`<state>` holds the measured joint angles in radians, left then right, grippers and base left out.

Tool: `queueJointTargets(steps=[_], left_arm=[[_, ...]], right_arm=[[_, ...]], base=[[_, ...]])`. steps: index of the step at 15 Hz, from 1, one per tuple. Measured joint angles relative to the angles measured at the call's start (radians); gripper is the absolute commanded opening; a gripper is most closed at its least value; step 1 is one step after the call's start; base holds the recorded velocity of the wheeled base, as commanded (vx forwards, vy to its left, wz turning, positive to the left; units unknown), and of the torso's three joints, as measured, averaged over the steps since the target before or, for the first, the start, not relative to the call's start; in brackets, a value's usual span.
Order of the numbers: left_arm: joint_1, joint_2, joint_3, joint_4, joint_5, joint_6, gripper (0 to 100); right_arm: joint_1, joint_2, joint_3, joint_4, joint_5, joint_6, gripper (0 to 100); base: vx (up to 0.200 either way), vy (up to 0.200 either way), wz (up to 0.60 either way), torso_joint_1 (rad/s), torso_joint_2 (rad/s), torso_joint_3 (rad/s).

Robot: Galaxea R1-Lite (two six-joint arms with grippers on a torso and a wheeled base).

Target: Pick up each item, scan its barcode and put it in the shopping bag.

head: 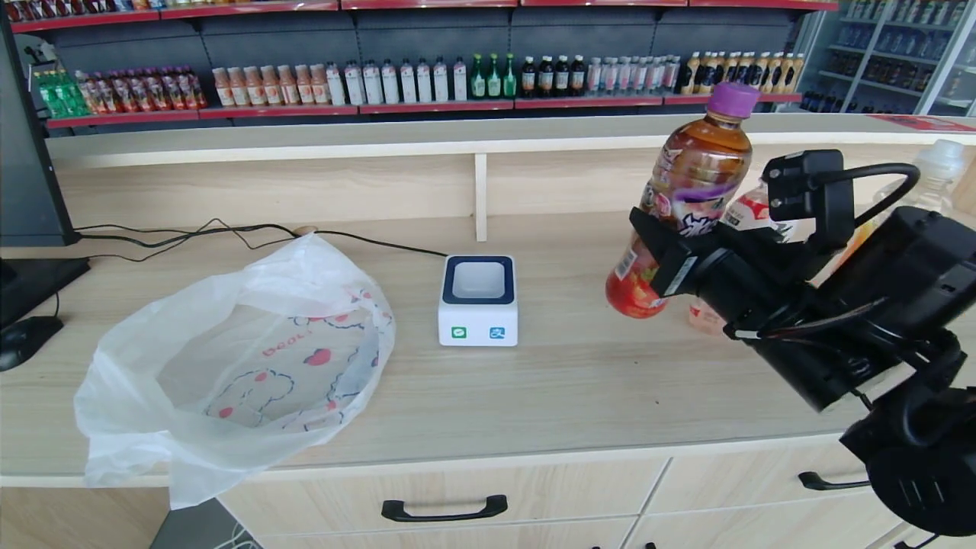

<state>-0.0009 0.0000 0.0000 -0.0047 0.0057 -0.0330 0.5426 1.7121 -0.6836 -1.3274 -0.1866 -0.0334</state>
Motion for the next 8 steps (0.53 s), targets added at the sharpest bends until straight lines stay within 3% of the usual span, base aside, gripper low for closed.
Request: queueJointTargets(steps=[4,8], left_arm=[[0.0,0.0,0.0,0.0,0.0,0.003,100],[-0.001,0.0,0.0,0.0,0.0,0.003,100]], right_arm=[[0.075,-0.103,0.111,-0.003,0.001,0.021,0],[0.229,-0.166,0.258,-0.063,0.0,0.06,0]], base=[[0.0,0.0,0.0,0.0,0.0,0.0],[0.0,0.0,0.0,0.0,0.0,0.0]])
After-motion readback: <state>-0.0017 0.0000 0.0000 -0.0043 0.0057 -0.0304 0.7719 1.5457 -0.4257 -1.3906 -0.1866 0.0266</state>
